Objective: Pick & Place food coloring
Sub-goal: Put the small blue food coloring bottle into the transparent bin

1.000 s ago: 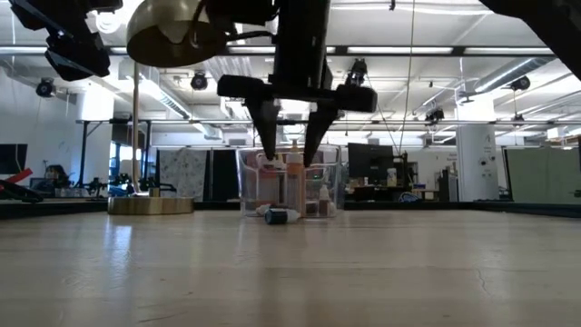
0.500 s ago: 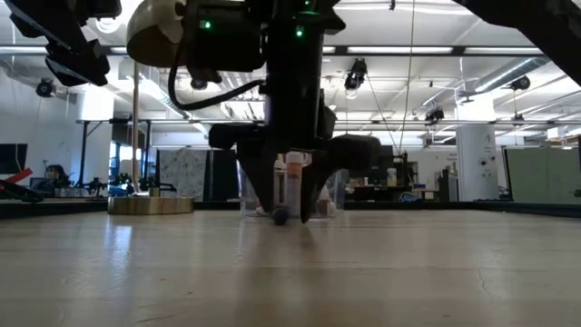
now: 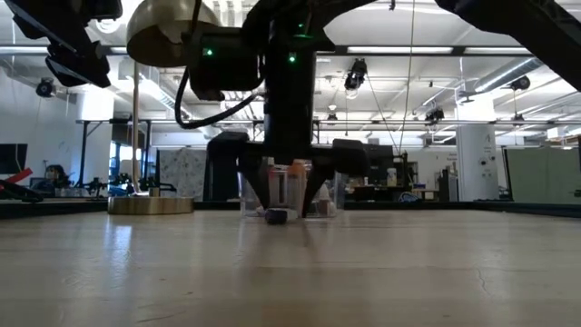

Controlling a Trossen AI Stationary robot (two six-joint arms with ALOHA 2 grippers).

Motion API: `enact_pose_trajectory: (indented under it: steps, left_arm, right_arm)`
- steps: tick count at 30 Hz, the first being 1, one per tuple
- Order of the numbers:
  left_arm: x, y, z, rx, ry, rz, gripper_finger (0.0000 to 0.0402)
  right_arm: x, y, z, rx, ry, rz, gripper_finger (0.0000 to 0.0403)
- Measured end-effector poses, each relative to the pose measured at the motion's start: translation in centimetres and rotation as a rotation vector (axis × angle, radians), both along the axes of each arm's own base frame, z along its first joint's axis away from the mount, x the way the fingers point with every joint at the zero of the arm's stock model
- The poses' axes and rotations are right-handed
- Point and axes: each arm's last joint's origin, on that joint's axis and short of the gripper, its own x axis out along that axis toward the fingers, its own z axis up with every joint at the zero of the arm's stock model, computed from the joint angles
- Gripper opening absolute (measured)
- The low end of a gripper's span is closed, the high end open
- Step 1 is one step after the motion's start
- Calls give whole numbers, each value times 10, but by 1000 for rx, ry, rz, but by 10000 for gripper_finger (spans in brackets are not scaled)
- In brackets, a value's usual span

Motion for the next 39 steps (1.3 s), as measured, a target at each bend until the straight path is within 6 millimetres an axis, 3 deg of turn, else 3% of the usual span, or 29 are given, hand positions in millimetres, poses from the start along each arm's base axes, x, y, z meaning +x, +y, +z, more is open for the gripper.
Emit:
enact_pose_trajectory:
  steps: [27,31,39]
  left_arm:
    - [1,0,1,-13,-11,40,192]
    - [1,0,1,-15,-18,40,192]
    - [3,0,4,-27,-51,46,192]
  right_arm:
    - [6,1,0,119,30,205,222]
    - [6,1,0,124,35,213,200]
    - [5,6,-1,121,63,277,113]
